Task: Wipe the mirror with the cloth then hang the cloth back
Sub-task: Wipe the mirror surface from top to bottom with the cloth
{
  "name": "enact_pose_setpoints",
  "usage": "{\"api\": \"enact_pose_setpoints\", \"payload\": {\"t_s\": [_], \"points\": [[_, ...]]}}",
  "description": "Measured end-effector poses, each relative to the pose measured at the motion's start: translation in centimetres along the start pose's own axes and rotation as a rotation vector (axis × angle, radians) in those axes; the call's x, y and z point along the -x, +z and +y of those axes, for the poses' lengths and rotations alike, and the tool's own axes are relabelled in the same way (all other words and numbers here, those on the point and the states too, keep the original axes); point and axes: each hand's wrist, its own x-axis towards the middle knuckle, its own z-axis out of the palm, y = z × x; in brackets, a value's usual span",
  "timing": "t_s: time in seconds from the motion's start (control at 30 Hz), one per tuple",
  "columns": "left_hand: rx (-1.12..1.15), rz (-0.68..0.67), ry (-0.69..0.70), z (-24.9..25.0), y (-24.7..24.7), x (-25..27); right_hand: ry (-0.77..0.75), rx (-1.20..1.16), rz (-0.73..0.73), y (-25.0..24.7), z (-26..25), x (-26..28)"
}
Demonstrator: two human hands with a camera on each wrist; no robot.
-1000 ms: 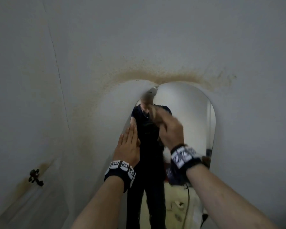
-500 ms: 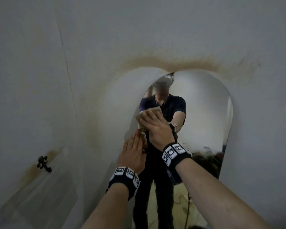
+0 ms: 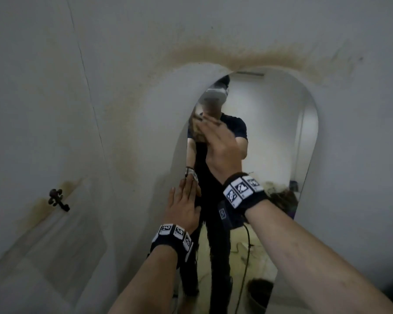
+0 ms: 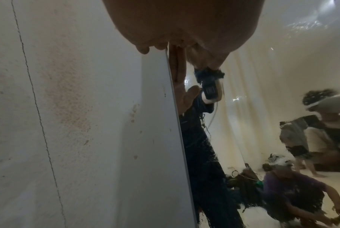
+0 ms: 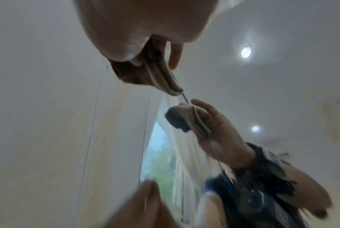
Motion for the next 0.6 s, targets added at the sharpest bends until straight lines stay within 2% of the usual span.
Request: {"api": "enact_pose_setpoints", "payload": {"t_s": [0.07, 0.17, 0.23, 0.33, 0.47, 0.6], "points": [[0.013, 0.027, 0.009, -0.2, 0.4, 0.0, -0.005, 0.117, 0.038, -0.3, 0.8, -3.0], [-0.008, 0.062, 0.034, -0.5, 1.1, 0.0, -0.057, 0.24, -0.123, 1.0, 3.3, -2.7], [-0.01, 0.095, 0.064, -1.0, 1.9, -0.4, -0.11, 0.273, -0.194, 2.4, 5.1, 0.1], [0.029, 0.172, 0.115, -1.8, 3.1, -1.2, -0.2, 0.242, -0.206, 4.0, 6.3, 5.5], [-0.071, 0.298, 0.239, -3.4, 3.2, -1.5, -0.161, 0.237, -0.182, 5.3, 5.4, 11.9], [-0.096, 0.361, 0.298, -4.1, 3.4, -1.5, -0.144, 0.258, -0.186, 6.8, 4.4, 16.4]]}}
